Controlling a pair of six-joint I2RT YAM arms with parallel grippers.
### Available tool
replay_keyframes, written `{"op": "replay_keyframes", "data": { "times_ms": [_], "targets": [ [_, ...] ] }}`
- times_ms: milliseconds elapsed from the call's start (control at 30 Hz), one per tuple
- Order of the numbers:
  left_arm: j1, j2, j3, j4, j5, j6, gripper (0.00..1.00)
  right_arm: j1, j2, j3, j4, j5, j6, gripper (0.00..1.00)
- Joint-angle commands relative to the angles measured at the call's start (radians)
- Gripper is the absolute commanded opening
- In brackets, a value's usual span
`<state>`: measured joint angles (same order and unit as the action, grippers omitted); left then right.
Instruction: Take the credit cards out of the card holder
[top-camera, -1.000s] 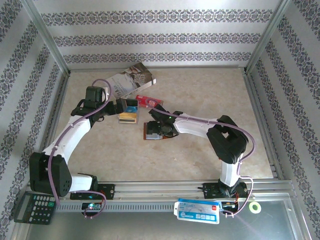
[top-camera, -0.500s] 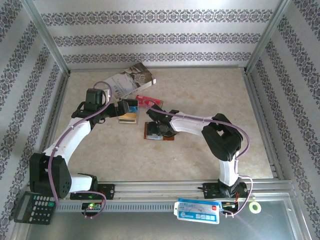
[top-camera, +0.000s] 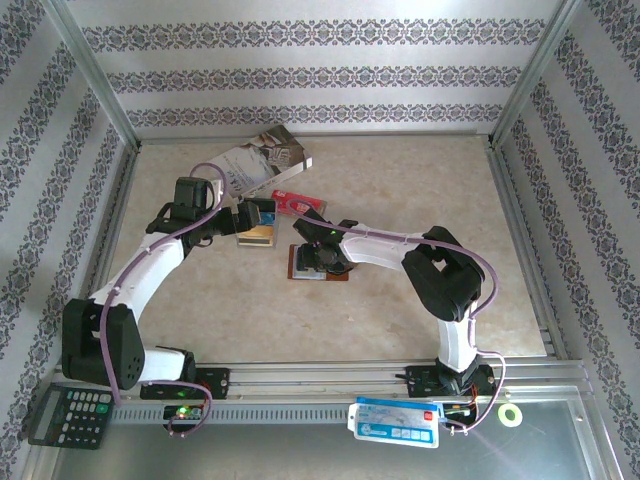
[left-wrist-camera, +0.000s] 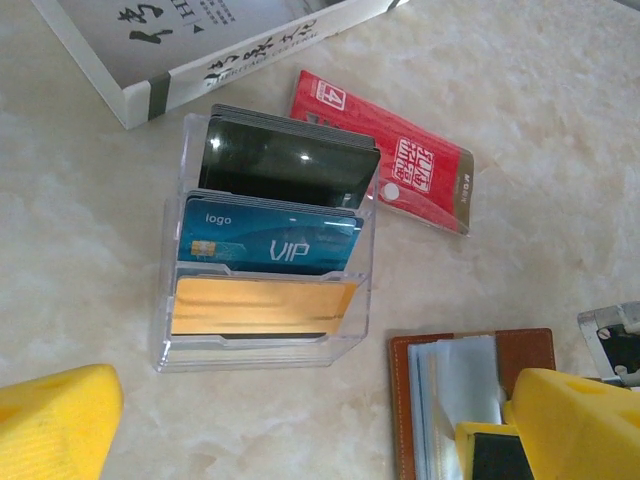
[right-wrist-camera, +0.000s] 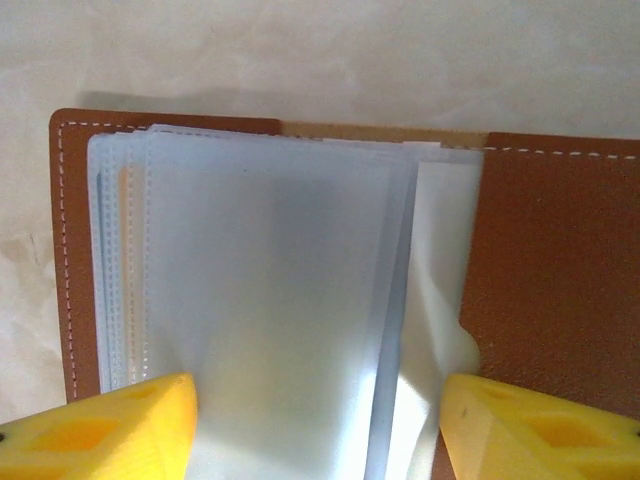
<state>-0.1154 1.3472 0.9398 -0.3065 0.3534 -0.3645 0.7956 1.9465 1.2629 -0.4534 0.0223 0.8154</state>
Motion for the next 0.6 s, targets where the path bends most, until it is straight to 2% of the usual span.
{"op": "replay_keyframes", "data": {
  "times_ms": [0, 300, 567],
  "targets": [
    [0.011, 0.021, 0.013, 0.019, 0.038, -0.035, 1.00, -0.010, 0.069, -0.053, -0.055, 0.007, 0.025, 0.63],
    [-0.011, 0.067, 0.019, 0.018, 0.172, -0.075, 0.90, -0.019, 0.068, -0.069, -0.053, 0.026, 0.030, 0.45],
    [-0.088, 0.105, -0.016, 0.051, 0.238, -0.165, 0.68, -0.022, 0.058, -0.084, -0.018, 0.003, 0.025, 0.36]
  ]
}}
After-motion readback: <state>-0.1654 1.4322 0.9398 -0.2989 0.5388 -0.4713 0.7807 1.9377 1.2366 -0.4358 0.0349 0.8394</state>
